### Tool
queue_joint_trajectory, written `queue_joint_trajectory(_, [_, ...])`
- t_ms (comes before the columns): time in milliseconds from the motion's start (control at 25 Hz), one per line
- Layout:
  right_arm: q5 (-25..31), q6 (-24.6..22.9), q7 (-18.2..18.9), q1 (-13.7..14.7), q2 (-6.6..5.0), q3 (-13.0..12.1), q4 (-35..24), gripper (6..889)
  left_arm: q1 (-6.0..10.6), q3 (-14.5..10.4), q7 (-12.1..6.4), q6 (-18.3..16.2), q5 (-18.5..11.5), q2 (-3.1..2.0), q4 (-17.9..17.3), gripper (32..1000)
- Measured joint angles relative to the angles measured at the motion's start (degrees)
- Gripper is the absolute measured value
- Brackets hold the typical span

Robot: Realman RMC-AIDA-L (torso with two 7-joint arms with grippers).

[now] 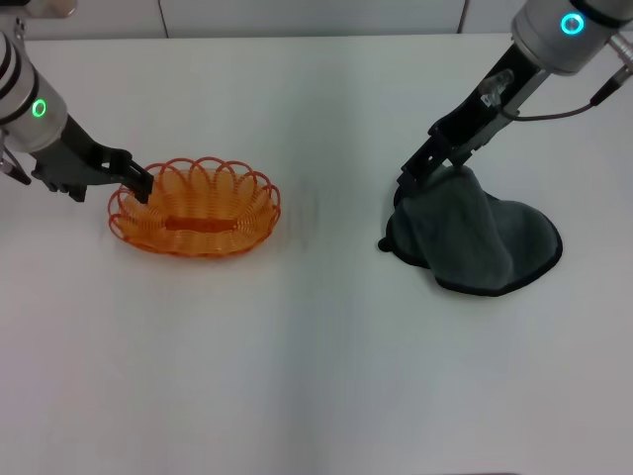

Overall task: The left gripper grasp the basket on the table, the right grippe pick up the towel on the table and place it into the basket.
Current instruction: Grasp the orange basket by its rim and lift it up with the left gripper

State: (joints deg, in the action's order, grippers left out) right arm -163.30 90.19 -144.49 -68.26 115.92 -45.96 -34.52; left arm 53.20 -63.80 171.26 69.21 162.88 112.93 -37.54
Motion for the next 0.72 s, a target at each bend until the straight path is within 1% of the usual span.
queue_joint_trajectory(160, [0.00,-0.01,0.00,-0.02,0.02,0.00,-0.04,866,-0.30,-0.24,0.01,-1.62,0.03,0.08,0.76,879])
queue_joint_trajectory(320, [0.00,-0.06,0.03,-0.24,0.02,0.00,-0.02,866,-0.37,-0.23,0.01,-3.11,0.05,0.18,2.25,879])
queue_joint_trajectory(360, [0.00,-0.07,0.06,-0.32,0.01,0.00,-0.02,866,-0.37,-0.23,0.01,-3.11,0.05,0.18,2.25,879])
queue_joint_trajectory(400, [0.00,-0.08,0.06,-0.34,0.01,0.00,-0.02,866,-0.38,-0.33,-0.04,-4.00,0.06,0.40,2.98,879])
queue_joint_trajectory(440, [0.00,-0.09,0.07,-0.36,0.01,0.00,-0.01,866,-0.38,-0.35,-0.05,-4.13,0.06,0.46,3.09,879])
queue_joint_trajectory(720, [0.00,-0.11,0.16,-0.46,0.35,0.00,-0.24,866,-0.38,-0.49,-0.46,-6.64,0.07,1.47,5.01,879])
